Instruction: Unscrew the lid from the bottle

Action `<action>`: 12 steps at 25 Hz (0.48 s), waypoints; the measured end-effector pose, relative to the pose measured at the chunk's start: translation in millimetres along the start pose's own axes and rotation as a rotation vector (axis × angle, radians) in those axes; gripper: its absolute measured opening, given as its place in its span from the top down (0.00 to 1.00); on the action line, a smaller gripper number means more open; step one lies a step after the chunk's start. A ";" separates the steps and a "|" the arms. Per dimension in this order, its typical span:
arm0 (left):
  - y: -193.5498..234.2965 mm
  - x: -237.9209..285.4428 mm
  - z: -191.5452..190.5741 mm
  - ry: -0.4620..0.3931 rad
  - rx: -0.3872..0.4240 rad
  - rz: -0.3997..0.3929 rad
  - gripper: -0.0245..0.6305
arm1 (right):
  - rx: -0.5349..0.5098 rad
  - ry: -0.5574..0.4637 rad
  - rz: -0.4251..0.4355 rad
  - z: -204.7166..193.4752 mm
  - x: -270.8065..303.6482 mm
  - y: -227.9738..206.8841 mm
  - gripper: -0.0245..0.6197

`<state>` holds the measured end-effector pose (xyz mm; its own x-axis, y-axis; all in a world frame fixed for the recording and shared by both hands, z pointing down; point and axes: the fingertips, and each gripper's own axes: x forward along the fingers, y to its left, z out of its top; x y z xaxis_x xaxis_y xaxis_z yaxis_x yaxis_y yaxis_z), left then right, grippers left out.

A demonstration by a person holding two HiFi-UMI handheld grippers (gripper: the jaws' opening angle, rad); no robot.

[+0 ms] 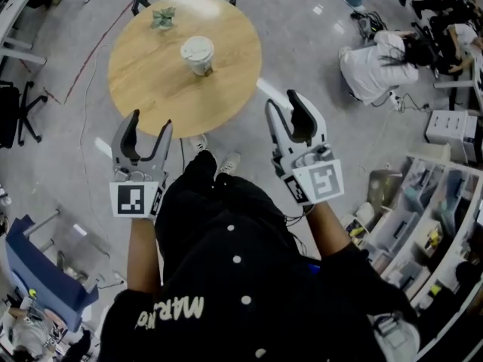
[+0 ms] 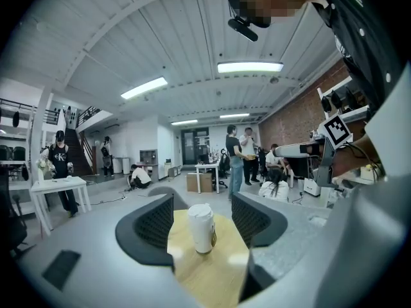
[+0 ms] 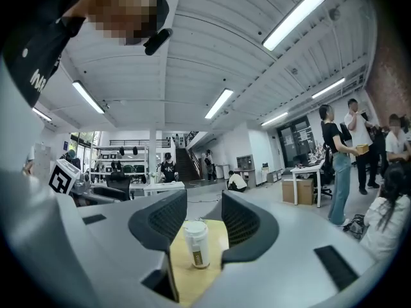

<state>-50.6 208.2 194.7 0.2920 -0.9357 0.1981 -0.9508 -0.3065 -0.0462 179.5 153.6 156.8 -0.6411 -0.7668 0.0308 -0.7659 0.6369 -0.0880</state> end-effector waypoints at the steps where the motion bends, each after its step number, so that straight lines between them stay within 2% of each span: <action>1: 3.5 4.6 -2.4 0.004 -0.002 -0.005 0.55 | -0.001 0.004 -0.001 -1.2 4.6 -0.4 0.71; 6: 20.6 32.0 -14.4 0.016 -0.002 -0.086 0.54 | -0.021 0.027 0.004 -1.0 36.6 1.7 0.71; 12: 41.5 70.3 -37.5 0.096 0.025 -0.224 0.53 | -0.029 0.072 0.028 -6.7 88.8 8.7 0.71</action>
<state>-73.4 136.2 243.5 0.4827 -0.8236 0.2978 -0.8604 -0.5094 -0.0143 115.5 91.6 165.5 -0.6630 -0.7418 0.1008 -0.7483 0.6605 -0.0608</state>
